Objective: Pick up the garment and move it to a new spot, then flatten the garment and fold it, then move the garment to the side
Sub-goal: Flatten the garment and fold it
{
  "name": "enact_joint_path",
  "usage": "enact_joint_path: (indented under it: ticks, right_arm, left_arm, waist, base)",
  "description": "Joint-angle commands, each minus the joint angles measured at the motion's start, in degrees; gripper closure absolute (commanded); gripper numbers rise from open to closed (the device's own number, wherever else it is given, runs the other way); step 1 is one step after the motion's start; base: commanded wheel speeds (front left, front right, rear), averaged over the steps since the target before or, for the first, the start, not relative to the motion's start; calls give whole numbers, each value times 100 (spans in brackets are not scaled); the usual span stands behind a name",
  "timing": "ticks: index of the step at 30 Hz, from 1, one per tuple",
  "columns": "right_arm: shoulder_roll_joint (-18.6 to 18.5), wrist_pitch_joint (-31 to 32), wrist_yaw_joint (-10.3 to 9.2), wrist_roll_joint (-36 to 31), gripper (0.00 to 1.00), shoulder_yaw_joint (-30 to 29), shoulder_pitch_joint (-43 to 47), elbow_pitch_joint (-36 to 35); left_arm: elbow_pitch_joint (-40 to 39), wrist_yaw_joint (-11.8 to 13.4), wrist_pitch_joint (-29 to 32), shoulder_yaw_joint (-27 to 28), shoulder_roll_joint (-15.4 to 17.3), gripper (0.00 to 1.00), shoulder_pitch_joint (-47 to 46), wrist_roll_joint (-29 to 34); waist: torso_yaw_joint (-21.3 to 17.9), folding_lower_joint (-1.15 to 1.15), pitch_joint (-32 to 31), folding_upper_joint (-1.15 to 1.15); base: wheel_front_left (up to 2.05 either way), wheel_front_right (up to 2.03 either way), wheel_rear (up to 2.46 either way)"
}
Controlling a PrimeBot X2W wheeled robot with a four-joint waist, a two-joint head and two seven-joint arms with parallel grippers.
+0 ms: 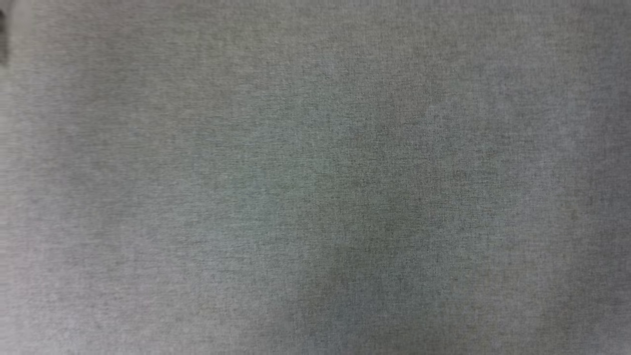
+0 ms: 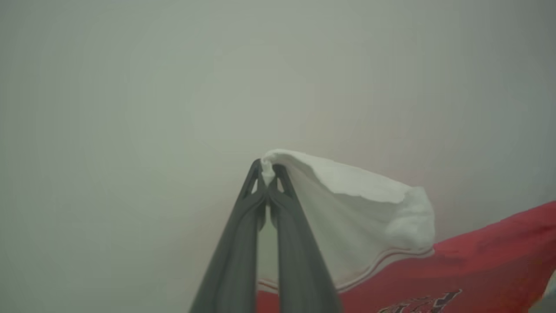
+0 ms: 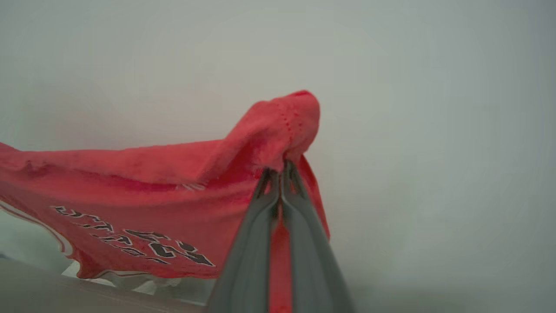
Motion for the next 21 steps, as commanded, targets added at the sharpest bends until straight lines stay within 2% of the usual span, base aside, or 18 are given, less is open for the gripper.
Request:
enact_joint_path:
  ticks: [1,5,8,14,21]
  right_arm:
    - [-45,-128,-2,7,100,71,277,118]
    - [-7,-307,-2,118,100,249,969,354]
    - [-32,-391,-2,250,100,395,1480,457]
    - [-269,-338,-2,831,100,721,2753,340]
    - [-716,-230,-3,1443,100,977,4397,119]
  left_arm:
    - [50,-38,-146,-39,-67,100,391,-97]
    - [149,-79,-374,-155,-210,100,1384,-251]
    - [18,-59,-542,-313,-142,100,2099,-123]
    - [-476,147,-575,-653,-135,100,3879,-141]
    - [-1261,399,-234,-879,265,100,5894,-470]
  waist:
    - [85,-1,-151,0]
    - [150,-1,-433,0]
    - [198,-1,-697,0]
    - [407,-1,-1383,0]
    - [521,-1,-2306,0]
  base:
    - [0,0,0]
    - [0,0,0]
    - [0,0,0]
    - [0,0,0]
    - [0,0,0]
